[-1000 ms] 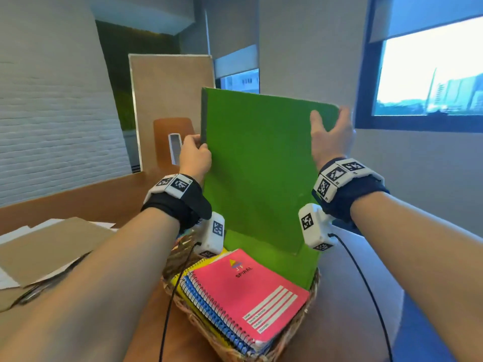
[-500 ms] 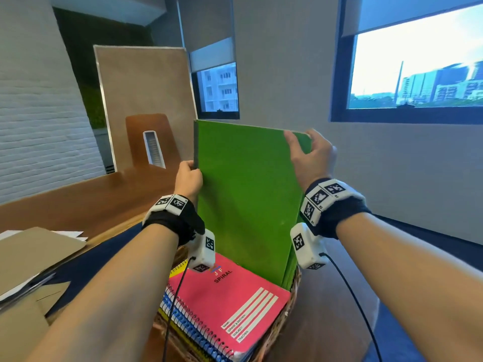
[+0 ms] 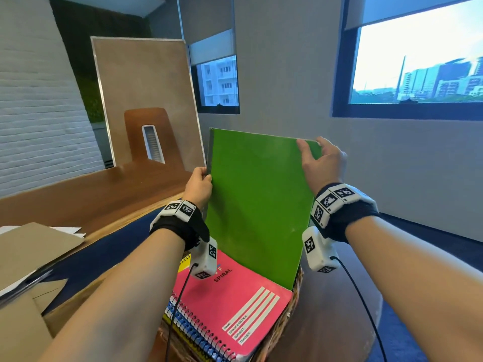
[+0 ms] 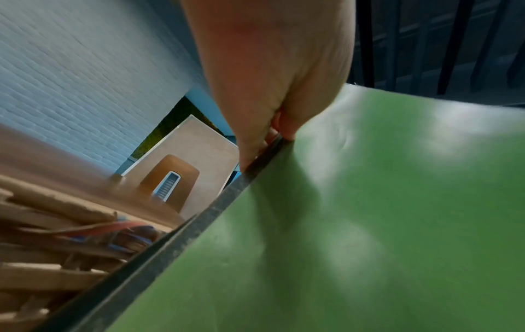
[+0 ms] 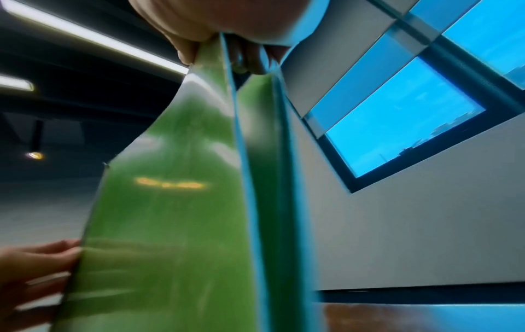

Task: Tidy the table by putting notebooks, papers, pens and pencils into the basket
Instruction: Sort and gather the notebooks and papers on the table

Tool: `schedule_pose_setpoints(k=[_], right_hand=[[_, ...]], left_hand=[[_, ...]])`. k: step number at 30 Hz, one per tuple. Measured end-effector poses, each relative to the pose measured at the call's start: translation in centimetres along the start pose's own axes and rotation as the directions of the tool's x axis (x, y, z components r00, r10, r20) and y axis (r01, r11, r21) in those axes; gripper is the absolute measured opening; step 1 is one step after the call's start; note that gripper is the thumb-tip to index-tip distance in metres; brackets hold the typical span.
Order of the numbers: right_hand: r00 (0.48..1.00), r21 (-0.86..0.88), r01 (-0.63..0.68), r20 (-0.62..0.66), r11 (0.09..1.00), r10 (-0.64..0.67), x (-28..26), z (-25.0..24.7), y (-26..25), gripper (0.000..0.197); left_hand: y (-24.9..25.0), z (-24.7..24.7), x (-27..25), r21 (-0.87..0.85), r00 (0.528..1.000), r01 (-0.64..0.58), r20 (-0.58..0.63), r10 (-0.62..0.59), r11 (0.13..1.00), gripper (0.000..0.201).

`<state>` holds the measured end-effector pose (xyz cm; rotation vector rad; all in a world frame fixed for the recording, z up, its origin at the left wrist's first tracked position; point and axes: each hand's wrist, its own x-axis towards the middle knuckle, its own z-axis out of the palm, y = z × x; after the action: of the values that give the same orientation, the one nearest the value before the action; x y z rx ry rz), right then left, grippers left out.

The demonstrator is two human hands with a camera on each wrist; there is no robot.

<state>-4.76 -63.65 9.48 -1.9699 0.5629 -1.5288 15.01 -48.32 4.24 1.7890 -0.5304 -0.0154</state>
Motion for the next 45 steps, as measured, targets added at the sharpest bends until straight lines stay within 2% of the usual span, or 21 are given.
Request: schedule_pose_setpoints(k=[3, 5, 8, 9, 12, 15, 19, 23, 25, 27, 30, 33, 35, 37, 39, 42, 45], right_hand=[[0.998, -0.11, -0.052, 0.03, 0.993, 0.056, 0.0, -0.4, 1.0, 0.039], [0.998, -0.162, -0.038, 0.036, 0.986, 0.044, 0.2, -0.3, 1.4, 0.036], [0.995, -0.066, 0.048, -0.087, 0.997, -0.053, 0.1, 0.3, 2.4, 0.032], [0.99, -0.027, 0.051, -0.13, 0.998, -0.054, -0.1, 0.6, 2.7, 0.04], [0.984, 0.098, -0.07, -0.157, 0.993, 0.085, -0.4, 0.8, 2.8, 0.07], [0.965, 0.209, -0.24, -0.057, 0.948, 0.257, -0.4, 1.0, 2.5, 0.078], [0.935, 0.293, -0.319, -0.06, 0.901, 0.35, -0.8, 1.2, 2.2, 0.066], [0.909, 0.392, -0.412, 0.121, 0.823, 0.398, -1.3, 1.6, 2.5, 0.03], [0.894, 0.427, -0.445, 0.168, 0.787, 0.415, -1.4, 1.6, 2.4, 0.028], [0.884, 0.421, -0.467, 0.181, 0.778, 0.432, -1.3, 1.4, 2.1, 0.041], [0.89, 0.454, -0.454, 0.186, 0.767, 0.417, -1.5, 0.9, 1.6, 0.032], [0.857, 0.492, -0.514, 0.249, 0.702, 0.452, -1.5, 0.8, 1.7, 0.038], [0.812, 0.502, -0.583, 0.348, 0.639, 0.468, -1.3, 0.7, 1.9, 0.056], [0.759, 0.486, -0.648, 0.479, 0.587, 0.442, -1.5, 0.5, 2.2, 0.076], [0.681, 0.445, -0.72, 0.602, 0.532, 0.417, -1.8, 0.4, 2.7, 0.089], [0.622, 0.411, -0.764, 0.673, 0.498, 0.399, -1.9, 0.4, 3.5, 0.102], [0.572, 0.378, -0.795, 0.727, 0.475, 0.379, -2.0, 0.0, 3.4, 0.108]], left_hand=[[0.1, 0.6, -0.1, 0.041, 1.0, 0.005, -0.021, -0.004, 0.999, 0.03], [0.4, 0.8, 0.0, 0.078, 0.999, 0.026, -0.036, -0.023, 0.997, 0.033], [0.3, 1.0, 0.2, 0.122, 0.998, 0.057, -0.047, -0.052, 0.991, 0.032], [0.2, 1.1, 0.1, 0.125, 0.998, 0.058, -0.044, -0.053, 0.99, 0.031], [0.0, 1.1, -0.5, 0.137, 0.998, 0.059, -0.021, -0.056, 0.989, 0.037], [0.0, 0.8, -0.9, 0.181, 0.998, 0.052, 0.009, -0.054, 0.982, 0.05], [0.0, 0.5, -1.2, 0.225, 0.987, 0.069, 0.128, -0.1, 0.972, 0.053], [0.2, 0.2, -1.3, 0.187, 0.981, 0.068, 0.167, -0.1, 0.98, 0.05], [0.5, -0.1, -1.4, 0.181, 0.98, 0.066, 0.173, -0.098, 0.981, 0.048], [0.8, -0.5, -1.3, 0.176, 0.98, 0.076, 0.166, -0.106, 0.982, 0.047], [0.8, -0.9, -1.2, 0.187, 0.98, 0.081, 0.165, -0.113, 0.979, 0.043], [0.7, -1.2, -1.1, 0.222, 0.982, 0.076, 0.153, -0.112, 0.972, 0.039], [0.4, -1.2, -0.9, 0.217, 0.987, 0.076, 0.123, -0.105, 0.973, 0.035], [0.1, -0.9, -0.7, 0.222, 0.994, 0.074, 0.06, -0.09, 0.972, 0.033], [-0.1, -0.5, -0.7, 0.244, 0.997, 0.071, -0.017, -0.069, 0.967, 0.033], [-0.2, -0.1, -0.9, 0.237, 0.993, 0.103, -0.084, -0.085, 0.966, 0.029], [-0.6, -0.2, -1.5, 0.286, 0.988, 0.154, -0.07, -0.14, 0.946, 0.027]])
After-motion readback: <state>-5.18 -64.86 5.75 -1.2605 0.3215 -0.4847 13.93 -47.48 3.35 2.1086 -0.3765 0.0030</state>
